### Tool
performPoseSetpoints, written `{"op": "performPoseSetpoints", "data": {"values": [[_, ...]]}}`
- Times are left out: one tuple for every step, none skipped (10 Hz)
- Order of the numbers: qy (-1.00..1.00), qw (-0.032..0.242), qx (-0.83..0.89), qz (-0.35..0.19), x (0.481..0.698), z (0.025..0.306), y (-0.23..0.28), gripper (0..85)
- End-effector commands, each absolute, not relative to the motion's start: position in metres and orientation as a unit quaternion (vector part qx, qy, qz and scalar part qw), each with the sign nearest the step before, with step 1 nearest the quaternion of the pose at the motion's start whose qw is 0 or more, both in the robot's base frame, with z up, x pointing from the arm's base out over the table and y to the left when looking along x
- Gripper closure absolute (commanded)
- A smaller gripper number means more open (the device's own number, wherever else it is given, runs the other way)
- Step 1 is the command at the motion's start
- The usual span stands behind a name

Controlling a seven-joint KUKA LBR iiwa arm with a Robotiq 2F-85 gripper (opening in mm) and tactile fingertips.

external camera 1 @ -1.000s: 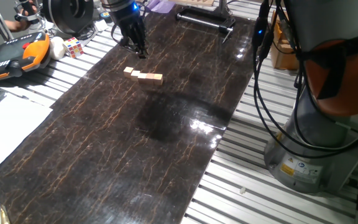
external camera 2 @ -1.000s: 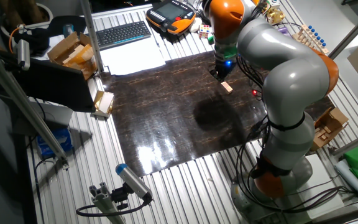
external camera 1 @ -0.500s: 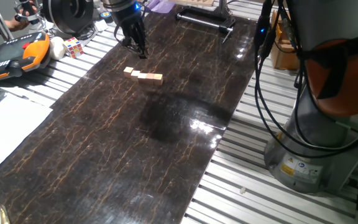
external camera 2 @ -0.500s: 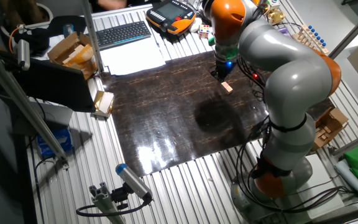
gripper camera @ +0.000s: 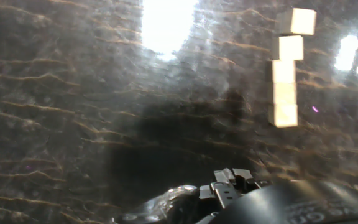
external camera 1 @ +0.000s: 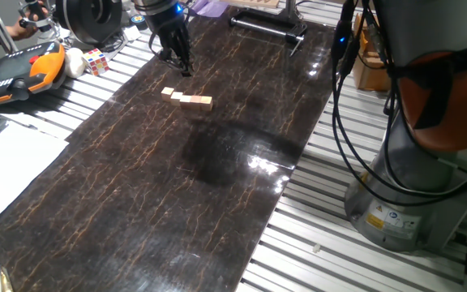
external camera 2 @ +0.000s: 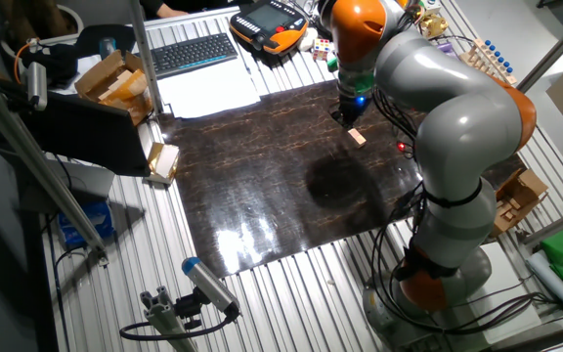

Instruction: Stack the blocks in a vertical line of five

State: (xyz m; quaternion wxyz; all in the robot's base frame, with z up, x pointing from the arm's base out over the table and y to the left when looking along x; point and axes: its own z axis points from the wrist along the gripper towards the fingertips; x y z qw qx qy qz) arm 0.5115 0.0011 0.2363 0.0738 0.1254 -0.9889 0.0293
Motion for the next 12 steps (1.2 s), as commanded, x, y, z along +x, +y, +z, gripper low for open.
{"op": "performPoseSetpoints", "data": {"values": [[-0.988,0.08,0.131,0.008,0.5116,0.2362,0.0011,83.0],[-0.988,0.091,0.129,-0.001,0.5116,0.2362,0.0011,83.0],[-0.988,0.093,0.12,0.001,0.5116,0.2362,0.0011,83.0],[-0.989,0.094,0.115,0.015,0.5116,0.2362,0.0011,83.0],[-0.988,0.101,0.115,0.032,0.5116,0.2362,0.0011,83.0],[-0.987,0.105,0.112,0.045,0.5116,0.2362,0.0011,83.0],[-0.986,0.11,0.112,0.064,0.5116,0.2362,0.0011,83.0],[-0.984,0.109,0.12,0.074,0.5116,0.2362,0.0011,83.0],[-0.987,0.093,0.116,0.055,0.5116,0.2362,0.0011,83.0],[-0.986,0.089,0.124,0.067,0.5116,0.2362,0.0011,83.0],[-0.985,0.09,0.126,0.073,0.5116,0.2362,0.0011,83.0],[-0.984,0.094,0.128,0.08,0.5129,0.2351,0.0012,82.7]]}}
